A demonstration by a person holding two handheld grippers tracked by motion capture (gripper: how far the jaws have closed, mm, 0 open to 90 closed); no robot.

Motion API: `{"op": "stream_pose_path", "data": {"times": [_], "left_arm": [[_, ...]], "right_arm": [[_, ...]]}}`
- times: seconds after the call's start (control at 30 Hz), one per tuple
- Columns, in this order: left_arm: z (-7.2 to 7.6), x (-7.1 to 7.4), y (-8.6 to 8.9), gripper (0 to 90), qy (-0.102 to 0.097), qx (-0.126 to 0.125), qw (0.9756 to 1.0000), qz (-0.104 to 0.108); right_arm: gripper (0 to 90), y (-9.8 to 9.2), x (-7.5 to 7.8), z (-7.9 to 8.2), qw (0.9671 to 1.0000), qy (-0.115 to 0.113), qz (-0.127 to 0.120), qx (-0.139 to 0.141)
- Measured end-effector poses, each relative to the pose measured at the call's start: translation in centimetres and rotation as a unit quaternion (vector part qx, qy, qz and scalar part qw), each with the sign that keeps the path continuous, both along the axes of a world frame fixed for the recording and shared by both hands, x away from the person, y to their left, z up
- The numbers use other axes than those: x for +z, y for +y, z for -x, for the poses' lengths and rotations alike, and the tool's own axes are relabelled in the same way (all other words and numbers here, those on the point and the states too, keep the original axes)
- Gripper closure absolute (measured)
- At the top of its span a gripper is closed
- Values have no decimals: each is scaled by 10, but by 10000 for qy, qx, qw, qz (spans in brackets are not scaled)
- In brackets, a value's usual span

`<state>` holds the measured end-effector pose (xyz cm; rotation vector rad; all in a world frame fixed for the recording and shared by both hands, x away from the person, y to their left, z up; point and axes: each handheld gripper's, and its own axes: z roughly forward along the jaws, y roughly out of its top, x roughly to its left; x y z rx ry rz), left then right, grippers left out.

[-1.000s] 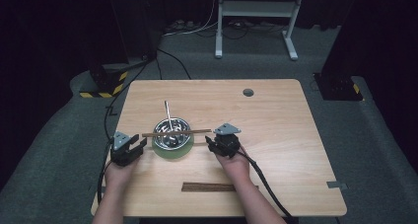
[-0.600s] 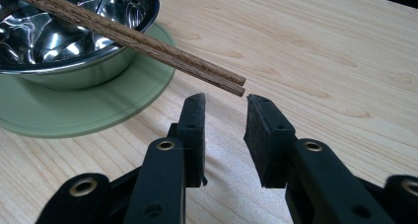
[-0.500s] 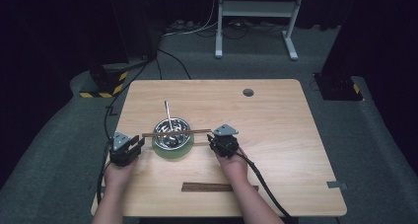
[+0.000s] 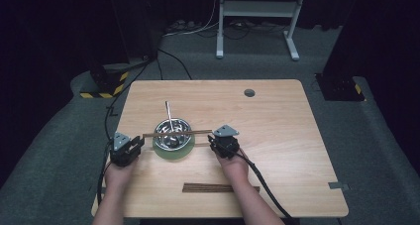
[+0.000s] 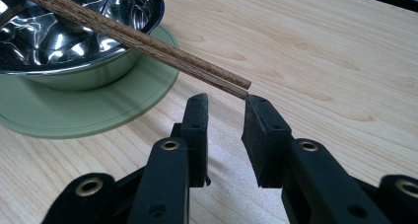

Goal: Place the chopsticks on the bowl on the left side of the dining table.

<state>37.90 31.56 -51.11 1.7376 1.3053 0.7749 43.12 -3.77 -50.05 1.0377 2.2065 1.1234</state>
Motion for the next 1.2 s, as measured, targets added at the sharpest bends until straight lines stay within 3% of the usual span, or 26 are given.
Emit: {"op": "stream_pose_path", "data": {"times": [0.33,1.2], "left_arm": [[0,0,0,752,-5,-9,10000,-5],[-2,0,2,761,-18,48,10000,15]], "right_arm": [[755,1,-1,1,10000,-40,24,33],[736,4,-4,-1,10000,-47,29,0]]}}
